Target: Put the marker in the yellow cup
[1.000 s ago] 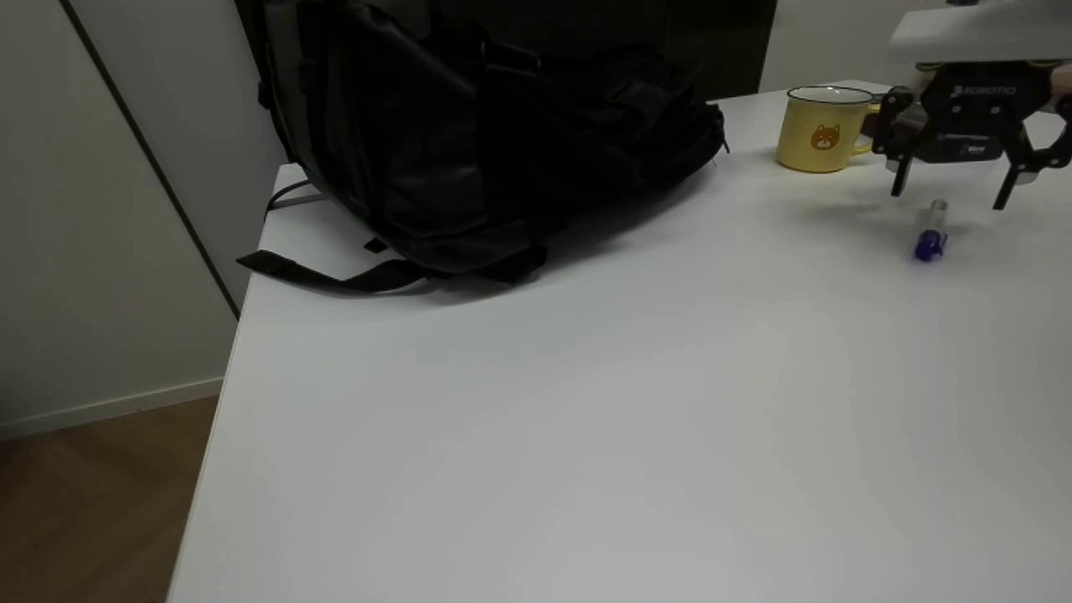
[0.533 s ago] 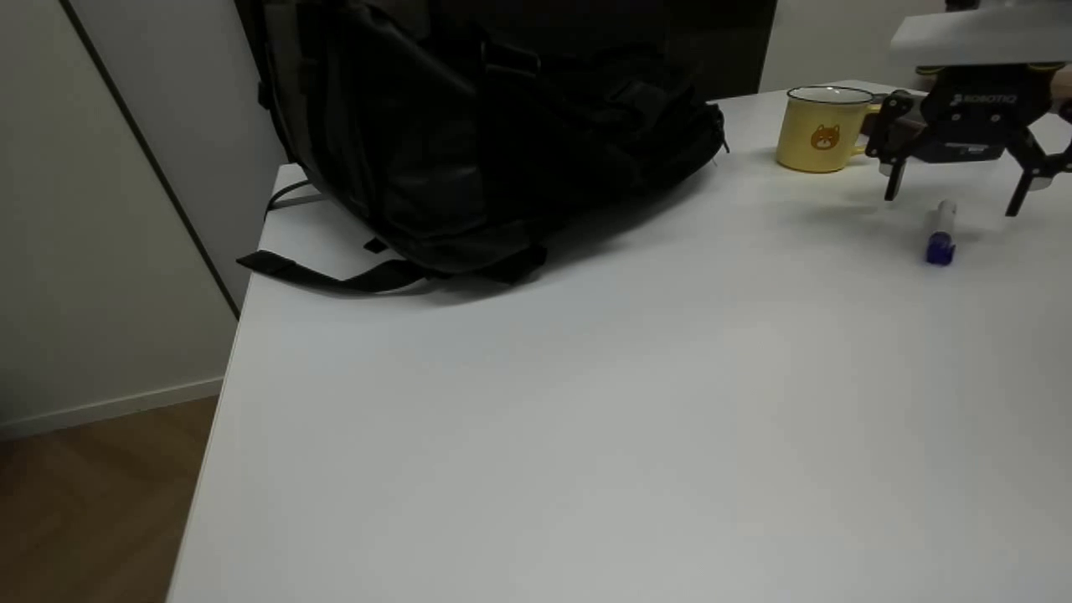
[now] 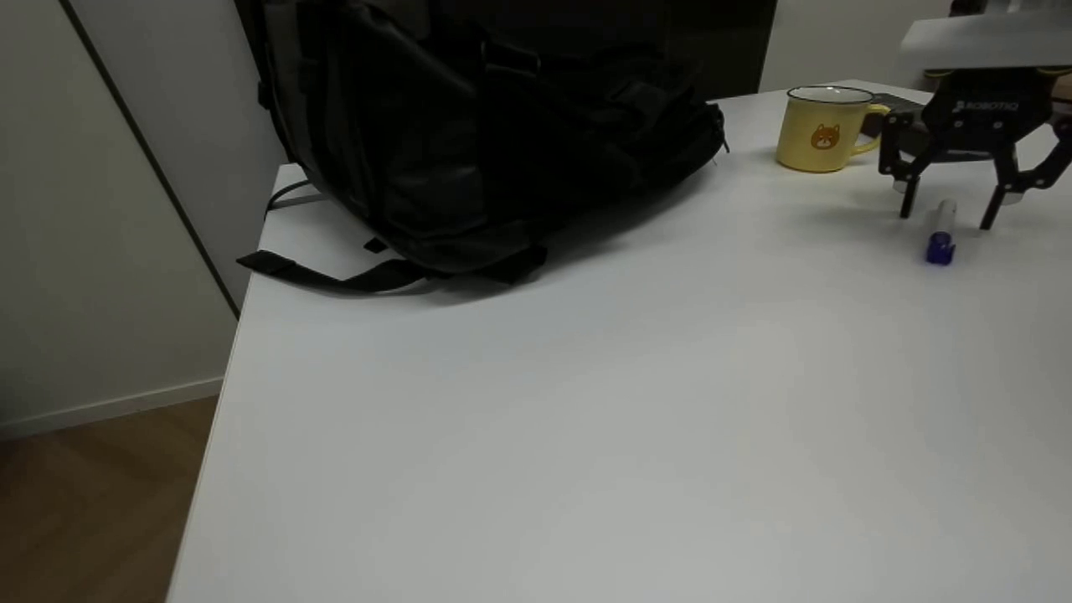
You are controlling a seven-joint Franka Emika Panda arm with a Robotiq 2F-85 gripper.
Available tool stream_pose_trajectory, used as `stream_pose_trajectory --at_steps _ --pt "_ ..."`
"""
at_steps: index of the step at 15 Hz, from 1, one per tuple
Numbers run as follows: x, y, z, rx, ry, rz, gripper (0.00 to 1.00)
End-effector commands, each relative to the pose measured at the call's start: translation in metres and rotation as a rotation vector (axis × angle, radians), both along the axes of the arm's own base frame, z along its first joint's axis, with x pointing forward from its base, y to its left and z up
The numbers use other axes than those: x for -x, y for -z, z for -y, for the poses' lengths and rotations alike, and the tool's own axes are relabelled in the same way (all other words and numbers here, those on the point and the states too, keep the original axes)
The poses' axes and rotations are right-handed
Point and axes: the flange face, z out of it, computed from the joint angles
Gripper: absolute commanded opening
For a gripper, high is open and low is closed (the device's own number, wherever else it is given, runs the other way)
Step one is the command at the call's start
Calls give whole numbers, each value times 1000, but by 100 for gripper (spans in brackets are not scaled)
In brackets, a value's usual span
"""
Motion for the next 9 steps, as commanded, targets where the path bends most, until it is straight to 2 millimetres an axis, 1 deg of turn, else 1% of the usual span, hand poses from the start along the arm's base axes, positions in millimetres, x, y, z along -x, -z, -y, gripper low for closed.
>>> stream_pose_trajectory --at_steps 1,3,4,6,7,9 --pt "-6 8 2 -2 3 -3 31" --pt "-6 9 1 4 3 -4 19" --pt "-7 9 1 5 2 -5 11" --pt "-7 9 1 7 4 -6 0" --pt "-8 8 1 8 5 -6 4" --pt "-8 7 1 12 8 -8 5"
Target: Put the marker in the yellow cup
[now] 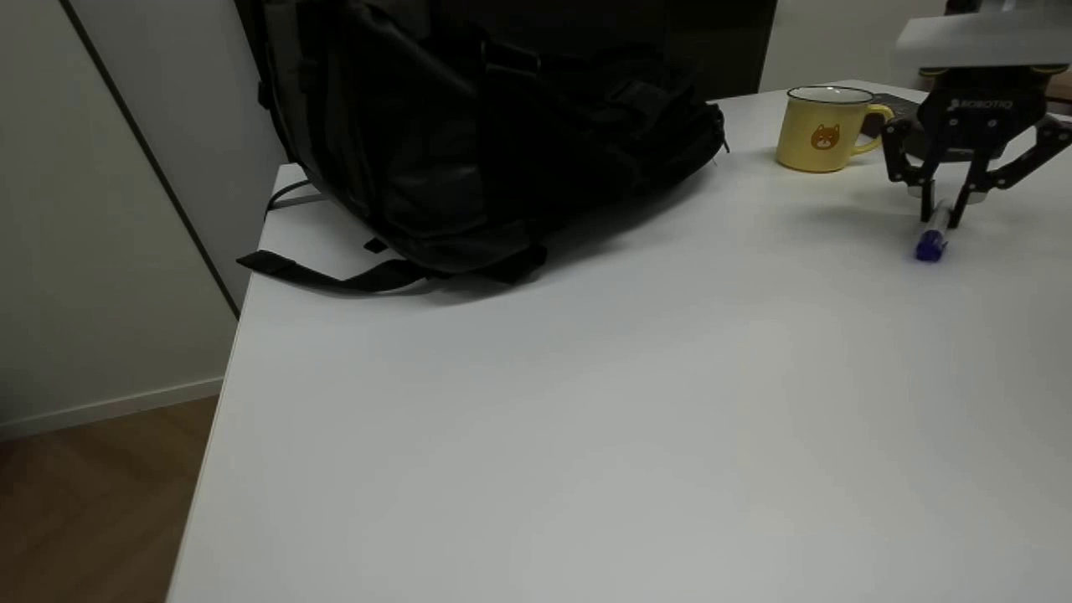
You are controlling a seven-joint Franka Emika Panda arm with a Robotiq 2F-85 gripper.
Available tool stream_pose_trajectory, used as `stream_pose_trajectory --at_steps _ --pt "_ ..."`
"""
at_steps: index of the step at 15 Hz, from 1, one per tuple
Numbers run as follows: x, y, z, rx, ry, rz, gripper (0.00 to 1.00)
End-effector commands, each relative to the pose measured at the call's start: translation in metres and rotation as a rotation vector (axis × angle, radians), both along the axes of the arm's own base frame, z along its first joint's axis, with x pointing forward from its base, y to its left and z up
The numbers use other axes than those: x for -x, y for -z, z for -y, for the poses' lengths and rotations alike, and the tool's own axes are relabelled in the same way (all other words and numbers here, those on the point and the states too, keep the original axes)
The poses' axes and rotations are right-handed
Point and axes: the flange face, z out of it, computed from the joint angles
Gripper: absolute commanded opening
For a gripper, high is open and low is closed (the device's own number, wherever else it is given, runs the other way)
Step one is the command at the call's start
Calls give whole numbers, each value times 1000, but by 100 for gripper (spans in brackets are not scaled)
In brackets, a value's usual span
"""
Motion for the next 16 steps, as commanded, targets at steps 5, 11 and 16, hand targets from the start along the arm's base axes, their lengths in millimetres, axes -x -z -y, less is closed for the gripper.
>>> stream_pose_trajectory --at_steps 5,11,16 --pt "-17 -19 5 56 -13 51 5" --pt "-32 -46 4 167 -87 168 5" --pt "-41 -65 -7 309 -176 262 5"
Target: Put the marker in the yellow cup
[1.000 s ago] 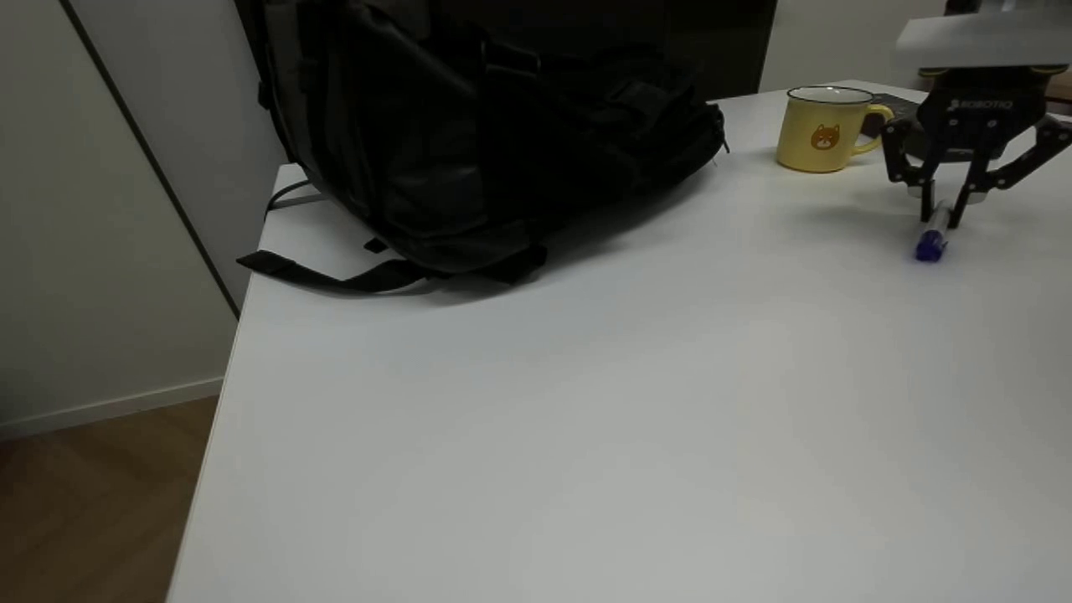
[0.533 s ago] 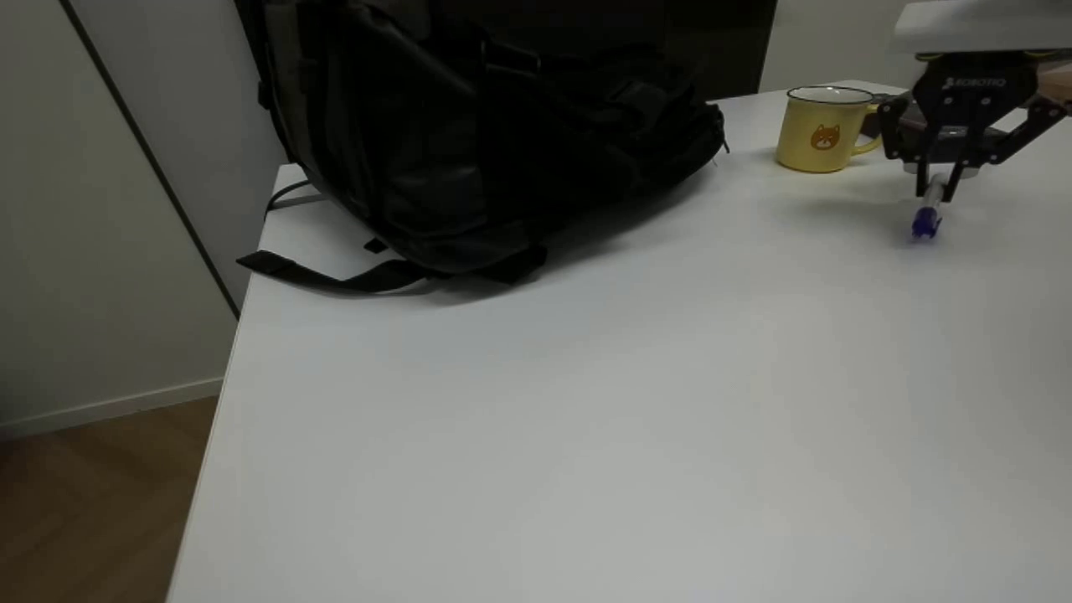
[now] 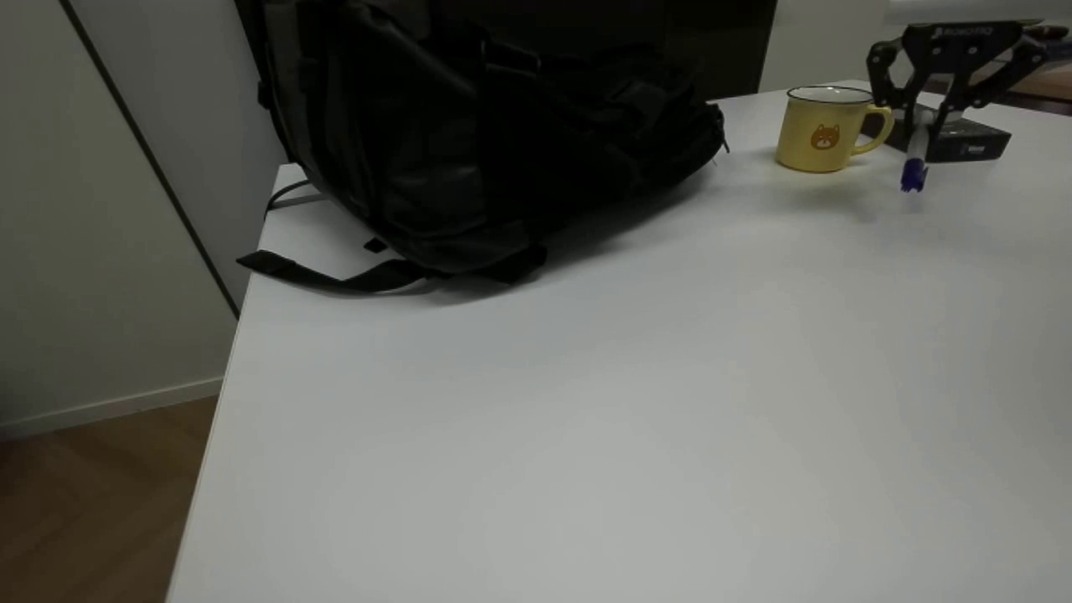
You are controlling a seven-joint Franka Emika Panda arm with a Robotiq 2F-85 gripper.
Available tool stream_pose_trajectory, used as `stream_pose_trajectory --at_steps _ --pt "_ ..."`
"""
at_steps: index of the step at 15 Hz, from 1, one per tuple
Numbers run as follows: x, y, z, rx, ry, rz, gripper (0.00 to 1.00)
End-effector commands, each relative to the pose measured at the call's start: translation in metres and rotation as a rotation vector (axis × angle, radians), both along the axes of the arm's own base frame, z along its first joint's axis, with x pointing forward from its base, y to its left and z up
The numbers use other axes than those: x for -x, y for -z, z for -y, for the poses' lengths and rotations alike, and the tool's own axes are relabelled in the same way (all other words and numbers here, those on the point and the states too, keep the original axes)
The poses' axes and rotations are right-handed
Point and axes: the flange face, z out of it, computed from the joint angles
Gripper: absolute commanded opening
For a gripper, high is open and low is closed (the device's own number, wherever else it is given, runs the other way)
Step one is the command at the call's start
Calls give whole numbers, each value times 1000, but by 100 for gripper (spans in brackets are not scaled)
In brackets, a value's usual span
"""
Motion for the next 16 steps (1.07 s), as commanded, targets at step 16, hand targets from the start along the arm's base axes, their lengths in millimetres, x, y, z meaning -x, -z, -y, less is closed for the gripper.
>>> stream_pose_trajectory --at_steps 16 --pt "-23 -93 -37 356 -123 459 5"
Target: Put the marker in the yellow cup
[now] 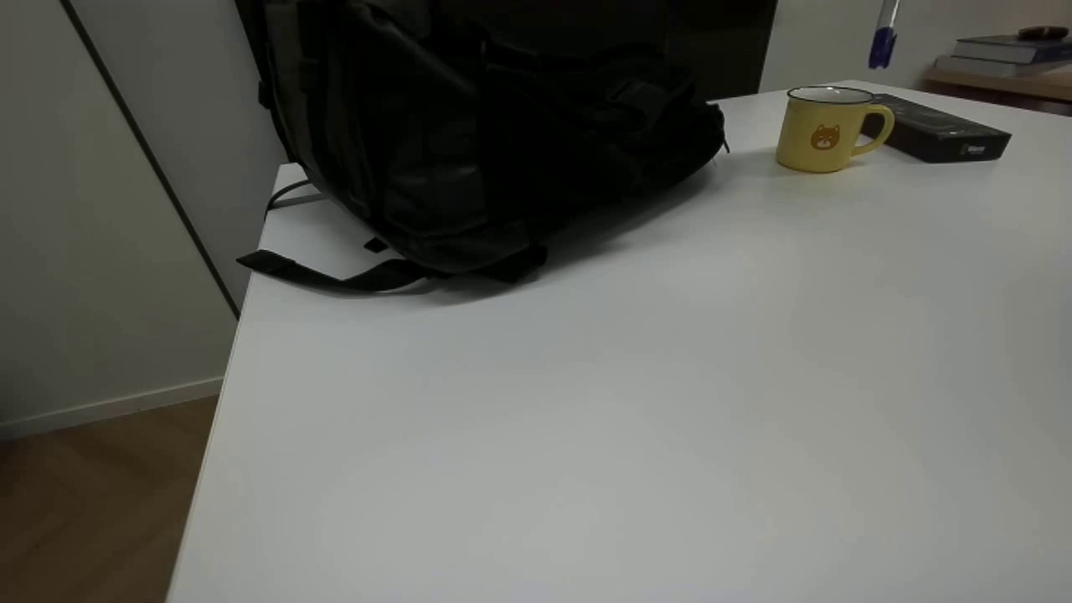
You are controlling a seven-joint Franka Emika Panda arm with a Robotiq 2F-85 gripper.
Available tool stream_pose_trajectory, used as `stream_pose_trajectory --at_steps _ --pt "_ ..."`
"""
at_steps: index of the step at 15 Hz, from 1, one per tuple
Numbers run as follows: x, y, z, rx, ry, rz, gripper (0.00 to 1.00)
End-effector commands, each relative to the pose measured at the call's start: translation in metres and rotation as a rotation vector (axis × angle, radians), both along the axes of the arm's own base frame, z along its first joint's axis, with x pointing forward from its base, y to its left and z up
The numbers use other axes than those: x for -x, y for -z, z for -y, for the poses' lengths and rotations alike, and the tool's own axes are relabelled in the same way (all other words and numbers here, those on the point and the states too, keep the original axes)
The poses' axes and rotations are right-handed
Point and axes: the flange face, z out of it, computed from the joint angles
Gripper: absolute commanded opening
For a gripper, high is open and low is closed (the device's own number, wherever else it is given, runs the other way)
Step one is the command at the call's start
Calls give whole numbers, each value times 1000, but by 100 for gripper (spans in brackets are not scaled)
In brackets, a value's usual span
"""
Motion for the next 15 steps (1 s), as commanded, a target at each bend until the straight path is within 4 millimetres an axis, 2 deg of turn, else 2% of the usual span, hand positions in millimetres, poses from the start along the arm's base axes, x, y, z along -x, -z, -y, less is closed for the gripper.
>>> stream_pose_trajectory --at_steps 1,6,10,15 --pt "-3 7 10 54 16 136 5" --pt "-13 28 31 -18 90 145 5" --pt "-29 42 42 -22 88 166 5" --pt "-51 62 44 -35 83 175 5"
